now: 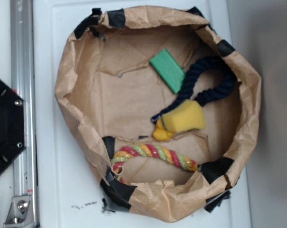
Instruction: Grab the green sponge.
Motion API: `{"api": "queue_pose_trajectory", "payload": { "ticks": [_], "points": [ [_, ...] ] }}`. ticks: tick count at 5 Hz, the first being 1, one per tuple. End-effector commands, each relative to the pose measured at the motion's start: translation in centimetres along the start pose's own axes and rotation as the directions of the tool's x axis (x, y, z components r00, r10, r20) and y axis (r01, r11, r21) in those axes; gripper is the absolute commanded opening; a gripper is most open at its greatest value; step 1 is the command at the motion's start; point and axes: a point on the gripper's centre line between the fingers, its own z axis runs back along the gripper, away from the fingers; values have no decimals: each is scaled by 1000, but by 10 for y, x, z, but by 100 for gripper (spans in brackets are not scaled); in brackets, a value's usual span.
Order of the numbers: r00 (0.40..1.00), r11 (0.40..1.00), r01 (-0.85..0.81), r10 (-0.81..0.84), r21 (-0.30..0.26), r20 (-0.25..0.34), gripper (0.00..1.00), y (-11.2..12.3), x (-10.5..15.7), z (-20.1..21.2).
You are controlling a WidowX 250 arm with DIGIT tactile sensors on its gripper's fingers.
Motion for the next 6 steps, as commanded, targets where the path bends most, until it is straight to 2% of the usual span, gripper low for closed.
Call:
{"api": "queue_pose_trajectory", "payload": {
  "ticks": [1,2,3,4,5,6],
  "points": [
    [1000,1000,0,0,0,0,100,0,0,0],
    [997,994,-78,77,73,23,100,23,27,-36],
    [971,976,-209,201,60,128,100,35,61,-57],
    [915,923,-383,382,-19,128,100,34,90,-81],
    [904,908,-411,417,-80,94,100,30,117,-117],
    [898,899,-433,437,-69,53,100,30,144,-153]
  ]
}}
